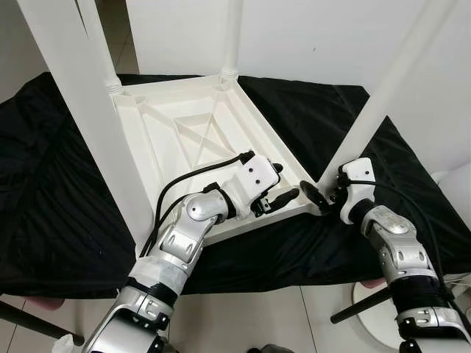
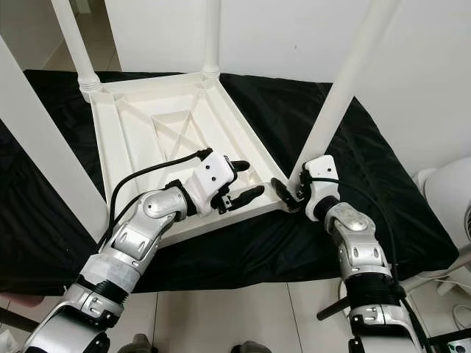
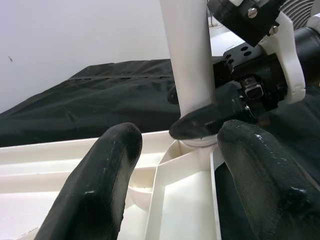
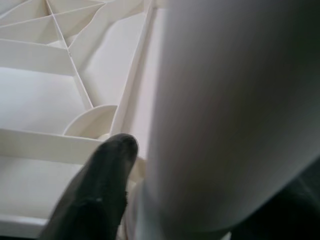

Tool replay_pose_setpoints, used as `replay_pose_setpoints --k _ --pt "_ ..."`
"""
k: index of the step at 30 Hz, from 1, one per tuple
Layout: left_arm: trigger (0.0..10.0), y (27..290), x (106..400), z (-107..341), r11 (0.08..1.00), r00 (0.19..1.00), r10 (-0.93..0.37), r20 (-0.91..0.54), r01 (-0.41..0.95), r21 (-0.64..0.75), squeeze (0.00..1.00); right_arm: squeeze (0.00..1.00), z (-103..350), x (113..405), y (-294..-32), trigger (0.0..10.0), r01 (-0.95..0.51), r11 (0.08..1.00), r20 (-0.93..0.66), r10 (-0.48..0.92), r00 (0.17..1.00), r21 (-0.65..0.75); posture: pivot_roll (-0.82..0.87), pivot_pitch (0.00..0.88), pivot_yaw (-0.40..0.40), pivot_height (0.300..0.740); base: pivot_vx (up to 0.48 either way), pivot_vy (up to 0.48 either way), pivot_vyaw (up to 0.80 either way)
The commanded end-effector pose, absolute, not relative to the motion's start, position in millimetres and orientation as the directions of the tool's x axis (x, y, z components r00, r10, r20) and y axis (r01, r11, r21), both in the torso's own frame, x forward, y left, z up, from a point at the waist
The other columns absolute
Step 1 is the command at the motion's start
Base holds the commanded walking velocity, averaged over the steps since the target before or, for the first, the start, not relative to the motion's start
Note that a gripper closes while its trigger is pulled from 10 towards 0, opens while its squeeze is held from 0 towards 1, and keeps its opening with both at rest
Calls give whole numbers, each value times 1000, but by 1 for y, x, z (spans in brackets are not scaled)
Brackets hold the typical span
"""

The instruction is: Building children table

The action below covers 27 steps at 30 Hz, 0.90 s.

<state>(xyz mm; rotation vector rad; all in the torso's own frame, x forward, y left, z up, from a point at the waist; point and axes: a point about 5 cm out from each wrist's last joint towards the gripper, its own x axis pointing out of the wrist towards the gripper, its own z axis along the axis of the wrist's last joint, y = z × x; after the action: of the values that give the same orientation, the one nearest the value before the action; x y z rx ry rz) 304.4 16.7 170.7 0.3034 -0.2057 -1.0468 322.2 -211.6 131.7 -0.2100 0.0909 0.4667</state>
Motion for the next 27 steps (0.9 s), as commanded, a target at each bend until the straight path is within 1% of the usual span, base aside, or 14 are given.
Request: replay_pose_setpoints --k 1,5,8,10,11,12,16,17,18,19,21,24,26,27 --pt "10000 18 308 174 523 544 -838 48 775 356 0 0 117 319 -208 0 -504 850 -196 473 859 -153 46 0 -67 740 0 0 0" --pt "10000 18 308 174 523 544 -838 47 775 355 0 0 113 316 -212 0 -503 852 -208 471 857 -145 44 0 -65 740 0 0 0" --pt "10000 18 307 174 522 544 -838 45 776 355 0 0 109 314 -220 0 -467 872 -208 434 877 -149 44 0 -65 740 0 0 0" --pt "10000 18 307 174 522 544 -838 45 776 355 0 0 109 314 -220 0 -467 872 -208 434 877 -149 44 0 -65 740 0 0 0" --pt "10000 18 308 174 521 543 -839 44 777 354 0 0 108 312 -224 0 -437 888 -202 405 892 -145 39 0 -61 740 0 0 0" --pt "10000 17 307 174 516 538 -842 43 780 353 0 0 109 309 -232 10000 -351 921 -171 324 930 -167 35 0 -57 740 0 0 0" --pt "10000 17 307 173 511 533 -845 42 783 354 0 0 111 306 -234 10000 -320 930 -142 298 944 -180 31 0 -53 740 0 0 0" --pt "10000 17 307 173 511 532 -846 42 783 354 0 0 112 306 -234 10000 -306 934 -134 285 949 -182 29 0 -52 740 0 0 0" --pt "10000 17 307 173 509 530 -847 41 784 355 0 0 112 306 -235 10000 -263 948 -126 243 962 -181 25 0 -49 740 0 0 0" --pt "10000 17 307 173 509 530 -847 41 784 355 0 0 112 306 -235 10000 -263 948 -126 243 962 -181 25 0 -49 740 0 0 0" --pt "10000 16 306 173 500 521 -852 42 788 360 0 0 116 306 -236 10000 -133 978 -93 119 989 -162 25 0 -49 740 0 0 0" --pt "10000 16 306 173 500 521 -852 42 788 360 0 0 116 306 -236 10000 -133 978 -93 119 989 -162 25 0 -49 740 0 0 0" --pt "10000 15 305 169 481 503 -864 29 806 345 0 0 117 306 -226 10000 10 996 -61 -15 998 -87 18 0 -40 740 0 0 0" --pt "10000 15 305 169 481 503 -864 29 806 345 0 0 117 306 -226 10000 10 996 -61 -15 998 -87 18 0 -40 740 0 0 0"
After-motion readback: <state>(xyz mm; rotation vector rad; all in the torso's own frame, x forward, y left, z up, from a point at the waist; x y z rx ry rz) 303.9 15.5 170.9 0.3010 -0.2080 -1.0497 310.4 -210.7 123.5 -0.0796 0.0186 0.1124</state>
